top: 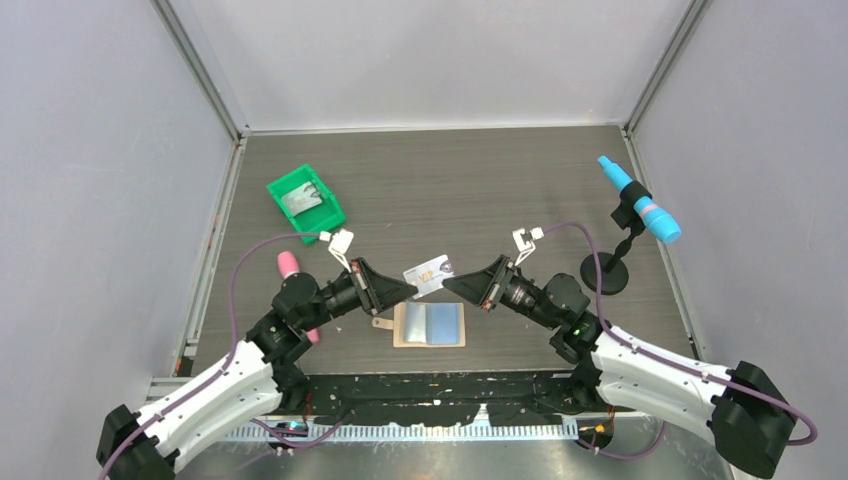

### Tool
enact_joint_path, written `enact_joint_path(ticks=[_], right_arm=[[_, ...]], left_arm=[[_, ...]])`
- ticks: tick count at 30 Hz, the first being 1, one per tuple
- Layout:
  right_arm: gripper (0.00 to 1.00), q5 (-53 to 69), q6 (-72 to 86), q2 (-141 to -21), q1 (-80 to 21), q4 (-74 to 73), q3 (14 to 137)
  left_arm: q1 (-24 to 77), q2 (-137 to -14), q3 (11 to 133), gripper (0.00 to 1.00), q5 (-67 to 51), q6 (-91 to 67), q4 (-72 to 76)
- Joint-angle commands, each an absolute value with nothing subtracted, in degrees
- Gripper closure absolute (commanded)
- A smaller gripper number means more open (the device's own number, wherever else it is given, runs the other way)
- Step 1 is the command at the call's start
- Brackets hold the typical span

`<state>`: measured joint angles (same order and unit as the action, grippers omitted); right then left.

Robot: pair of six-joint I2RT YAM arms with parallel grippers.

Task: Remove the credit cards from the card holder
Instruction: Place the credit card in the storage box.

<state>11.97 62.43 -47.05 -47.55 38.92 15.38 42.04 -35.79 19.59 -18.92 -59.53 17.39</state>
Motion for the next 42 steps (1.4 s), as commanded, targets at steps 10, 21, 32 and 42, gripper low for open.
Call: enact_joint_path(ticks=[10,21,32,42], right_arm=[[0.06,9.3,50.8,-33.3,-47.5,20.3,17.5],[0.05,6.6,42.3,-23.2,-47.5,3.6,18.9],[0.04,4.3,35.5,-23.7,-47.5,-4.9,23.2],[0.04,-0.7,29.8,-27.1,-47.5,-9.3,28.1]], left_arm=[[29.9,-39.7,34.3,1.0,-25.2,-47.4,-3.5],[2.5,-54.3,54.0,1.0,-30.7,-34.2,-30.1],[-11.4,-77.6,71.2,1.0,-23.3,-30.9,-36.3],[-13.7,-99.2,92.5,1.0,-18.7,-27.4,-44.8]])
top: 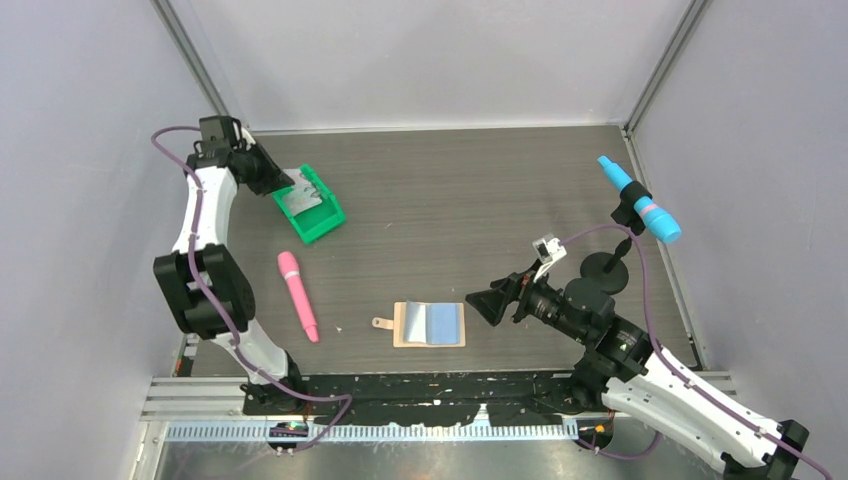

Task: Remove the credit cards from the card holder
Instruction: Place the credit card in the storage box.

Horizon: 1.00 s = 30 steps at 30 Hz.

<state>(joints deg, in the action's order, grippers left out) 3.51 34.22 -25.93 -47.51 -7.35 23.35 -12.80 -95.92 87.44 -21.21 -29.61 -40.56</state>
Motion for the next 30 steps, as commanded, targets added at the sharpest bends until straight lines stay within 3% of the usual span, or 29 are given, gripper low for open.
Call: enact_joint_path(ticks=[1,30], right_arm=[[0.05,-1.8,29.6,-27.2,-47.5,-9.5,28.4],[0.05,-7.1,26.4,-35.0,-47.3,-9.8,34.0]], left_arm=[[-13.7,-100.3,93.1,1.0,-18.6,-27.5,-44.7],[-13.9,-115.4,98.7,0.98,-20.4,-29.3,-38.2]])
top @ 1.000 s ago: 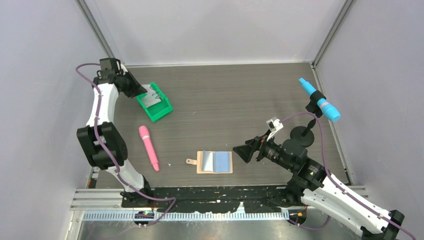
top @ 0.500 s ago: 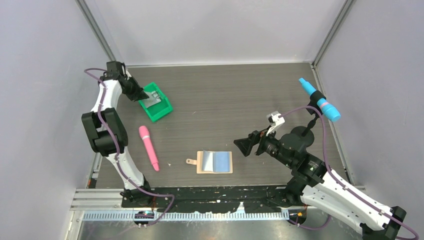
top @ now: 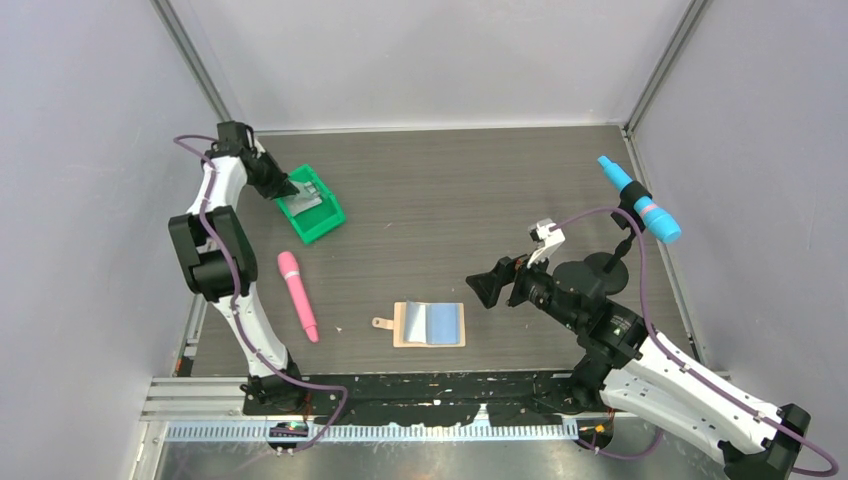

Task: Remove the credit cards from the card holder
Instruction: Place the credit card in the storage box.

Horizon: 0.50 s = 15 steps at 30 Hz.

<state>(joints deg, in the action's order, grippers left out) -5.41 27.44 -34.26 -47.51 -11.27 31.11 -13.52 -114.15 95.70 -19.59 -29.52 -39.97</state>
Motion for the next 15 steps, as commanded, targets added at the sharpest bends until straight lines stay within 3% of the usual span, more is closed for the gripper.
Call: enact_joint_path(ticks=[1,9,15], right_arm=[[0.05,-7.0,26.3,-35.0,-47.3,-9.8,34.1],[0.05,-7.0,26.5,-35.4,-47.2,-9.7,33.9],[0.05,-7.0,26.8,-35.7,-47.1,-9.8,33.9]], left_arm=[[-13.9,-115.7,98.9,0.96,-20.3,-29.3,-38.2],[-13.8,-117.7,101.5,0.8,-18.9,-28.9,-40.2],[-13.8,-117.6,101.5,0.76,-17.7,-28.3,-40.8]])
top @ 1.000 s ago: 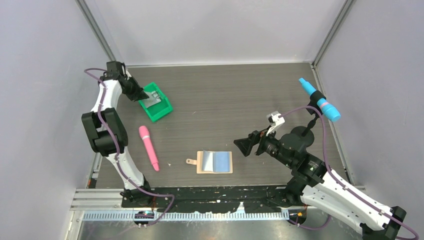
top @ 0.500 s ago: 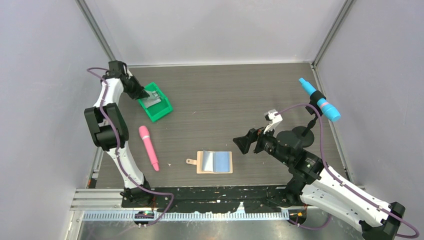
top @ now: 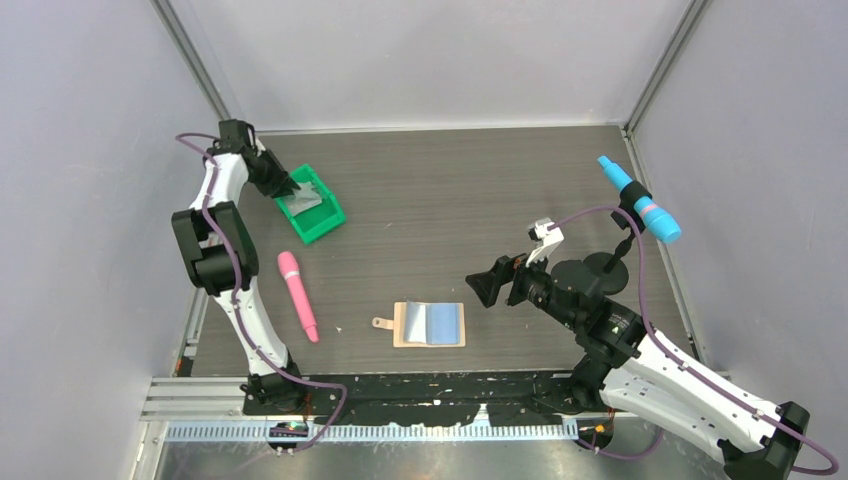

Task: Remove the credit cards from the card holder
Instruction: Place the credit card in the storage box, then reset both arms

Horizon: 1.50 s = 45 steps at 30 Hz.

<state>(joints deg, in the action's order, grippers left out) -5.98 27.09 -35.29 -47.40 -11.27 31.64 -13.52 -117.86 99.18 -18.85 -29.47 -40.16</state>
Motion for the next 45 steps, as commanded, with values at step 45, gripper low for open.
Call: enact_joint_path(ticks=[45], right_arm=[[0.11,0.8,36.7,-40.0,-46.9,-15.9,28.9]], left_arm=[[10.8,-77.8,64.9,0.67,-17.6,-25.1,-43.3]])
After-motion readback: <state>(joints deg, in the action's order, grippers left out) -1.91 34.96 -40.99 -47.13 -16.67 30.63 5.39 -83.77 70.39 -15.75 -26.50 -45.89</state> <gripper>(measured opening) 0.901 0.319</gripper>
